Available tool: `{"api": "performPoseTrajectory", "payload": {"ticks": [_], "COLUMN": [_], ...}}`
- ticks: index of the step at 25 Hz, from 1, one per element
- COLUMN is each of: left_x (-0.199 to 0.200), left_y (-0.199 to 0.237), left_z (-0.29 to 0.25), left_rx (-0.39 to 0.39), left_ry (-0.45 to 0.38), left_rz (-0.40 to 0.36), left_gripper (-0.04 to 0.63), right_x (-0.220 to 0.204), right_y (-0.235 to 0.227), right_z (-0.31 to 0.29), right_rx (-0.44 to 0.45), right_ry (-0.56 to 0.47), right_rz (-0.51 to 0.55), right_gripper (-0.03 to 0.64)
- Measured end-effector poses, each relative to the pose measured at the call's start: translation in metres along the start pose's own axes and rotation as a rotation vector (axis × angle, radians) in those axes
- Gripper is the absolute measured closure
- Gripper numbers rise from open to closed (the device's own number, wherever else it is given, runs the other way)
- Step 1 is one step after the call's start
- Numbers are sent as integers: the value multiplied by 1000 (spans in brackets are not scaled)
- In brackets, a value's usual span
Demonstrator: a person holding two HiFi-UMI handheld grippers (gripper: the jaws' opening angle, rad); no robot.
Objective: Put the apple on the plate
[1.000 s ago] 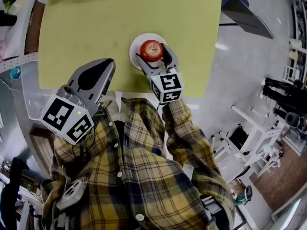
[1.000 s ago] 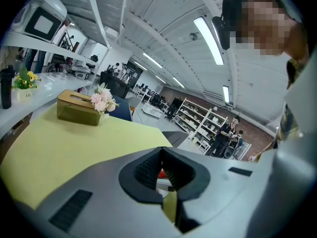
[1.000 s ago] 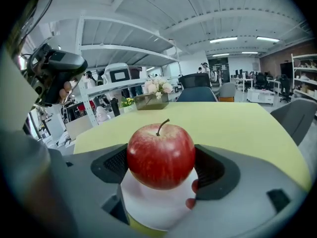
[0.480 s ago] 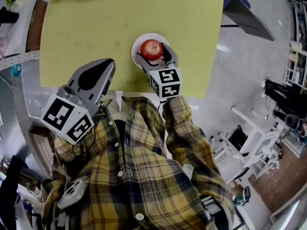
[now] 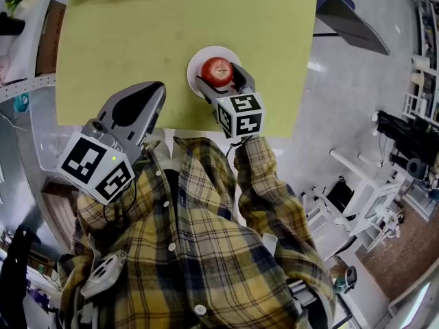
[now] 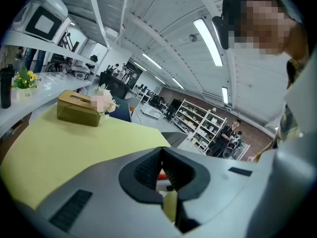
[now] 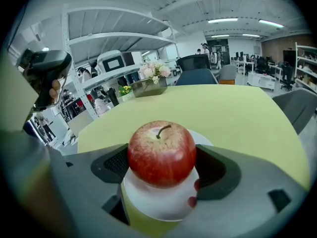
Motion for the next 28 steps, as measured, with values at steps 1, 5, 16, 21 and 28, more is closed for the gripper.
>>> {"api": "performPoseTrajectory", "payload": {"ticks": [1, 5, 16, 21, 28], "left_x": [0, 2, 10, 12, 22], "left_y": [0, -1, -6, -21, -26], "left_z": [0, -1, -3, -10, -4], "left_rx": [-2, -8, -34, -50, -72], "left_ry": [1, 0, -7, -15, -41], "left_rz": [-1, -5, -19, -28, -42], "left_gripper": [588, 588, 588, 588, 588], "right_x": [-1, 1, 12, 18, 44], "right_y": [0, 2, 11, 8, 22], "right_z": [1, 3, 13, 29, 57], "right_rx": [0, -1, 5, 3, 26], "right_ry": [1, -8, -42, -69, -166], "right_rz": [-1, -9, -4, 7, -66], "right_gripper": [236, 236, 236, 236, 236]}}
Point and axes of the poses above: the fingertips, and each gripper's own axes: z backward along the fingers, y to its left, x out of its top, the point moved 4 cm from there along z, backward along the fingers, and after that the axes turned 2 degrees about -z, right-handed, at the moved point
